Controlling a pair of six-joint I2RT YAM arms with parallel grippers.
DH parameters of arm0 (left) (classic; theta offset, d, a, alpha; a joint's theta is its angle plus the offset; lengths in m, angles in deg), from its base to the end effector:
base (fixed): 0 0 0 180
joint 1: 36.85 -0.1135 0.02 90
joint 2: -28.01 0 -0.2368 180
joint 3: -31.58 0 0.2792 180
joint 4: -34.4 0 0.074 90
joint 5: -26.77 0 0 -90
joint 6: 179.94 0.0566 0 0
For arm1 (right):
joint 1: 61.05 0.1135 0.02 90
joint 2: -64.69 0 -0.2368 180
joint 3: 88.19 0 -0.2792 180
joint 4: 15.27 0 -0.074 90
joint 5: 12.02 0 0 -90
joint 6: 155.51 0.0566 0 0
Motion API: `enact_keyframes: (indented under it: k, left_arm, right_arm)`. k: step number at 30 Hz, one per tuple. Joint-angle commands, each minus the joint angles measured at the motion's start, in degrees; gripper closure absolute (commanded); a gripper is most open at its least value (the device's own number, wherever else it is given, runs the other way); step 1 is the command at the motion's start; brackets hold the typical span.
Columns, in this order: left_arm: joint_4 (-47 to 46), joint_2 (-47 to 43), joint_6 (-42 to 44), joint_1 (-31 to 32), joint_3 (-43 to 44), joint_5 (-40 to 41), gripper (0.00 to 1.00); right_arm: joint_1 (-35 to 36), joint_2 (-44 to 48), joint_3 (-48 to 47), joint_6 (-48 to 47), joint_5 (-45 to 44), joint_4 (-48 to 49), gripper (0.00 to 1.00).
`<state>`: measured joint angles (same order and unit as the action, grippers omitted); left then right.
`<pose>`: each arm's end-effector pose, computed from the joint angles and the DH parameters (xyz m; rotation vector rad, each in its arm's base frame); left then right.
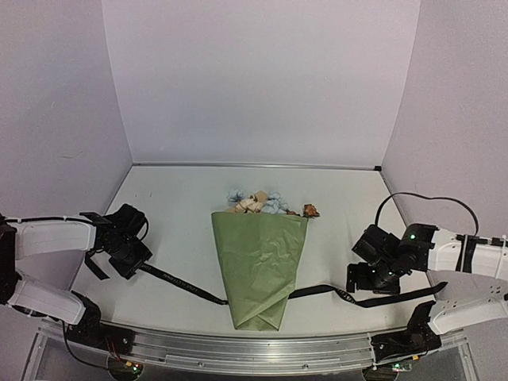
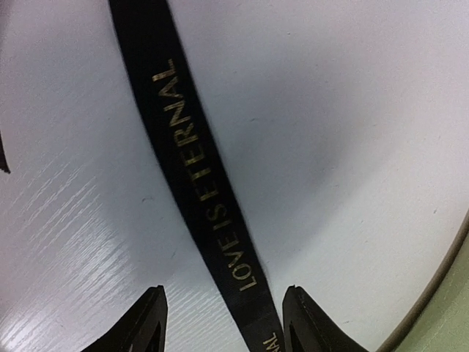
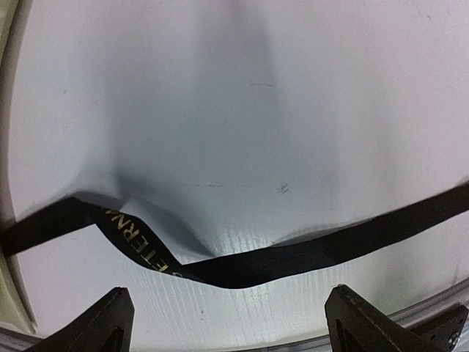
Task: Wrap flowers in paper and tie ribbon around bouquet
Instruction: Adjust the ribbon at the center of the board.
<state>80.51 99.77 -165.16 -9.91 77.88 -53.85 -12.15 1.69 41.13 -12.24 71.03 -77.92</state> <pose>0.2173 -0.1001 0.0952 -1.1816 2.5453 -0.2096 0.1491 0.1605 0.1392 0.1327 2.8743 0.1856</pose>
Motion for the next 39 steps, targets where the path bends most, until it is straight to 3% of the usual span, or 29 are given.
enact_keyframes:
  k: [1,9,18,22,30,39]
  left_arm:
    - [3.56,0.0,-6.27,-0.22,-0.12,-0.84,0.42]
    - [2.38,6.14,-6.39,-0.13,3.34,0.56,0.36]
    - [2.26,13.32,-3.28,-0.13,8.03,1.92,0.4]
    - [2.1,16.79,-2.24,-0.13,8.64,0.18,0.53]
    - [0.6,20.26,1.32,-0.3,10.13,-0.76,0.99]
    - [1.69,19.21,3.62,-0.66,12.25,2.42,1.0]
  right_arm:
    - [0.26,-1.38,0.24,-12.57,6.12,4.45,0.07]
    - [0.28,-4.77,0.36,-16.21,9.49,6.55,0.07]
    - [-0.17,-4.05,1.72,-15.84,7.39,7.8,0.06]
    - [-0.91,-4.41,1.83,-15.74,8.65,7.82,0.06]
    - [-2.02,-5.61,1.97,-16.44,9.66,7.72,0.02]
    - [-2.17,-13.37,-1.65,-18.52,8.82,7.18,0.06]
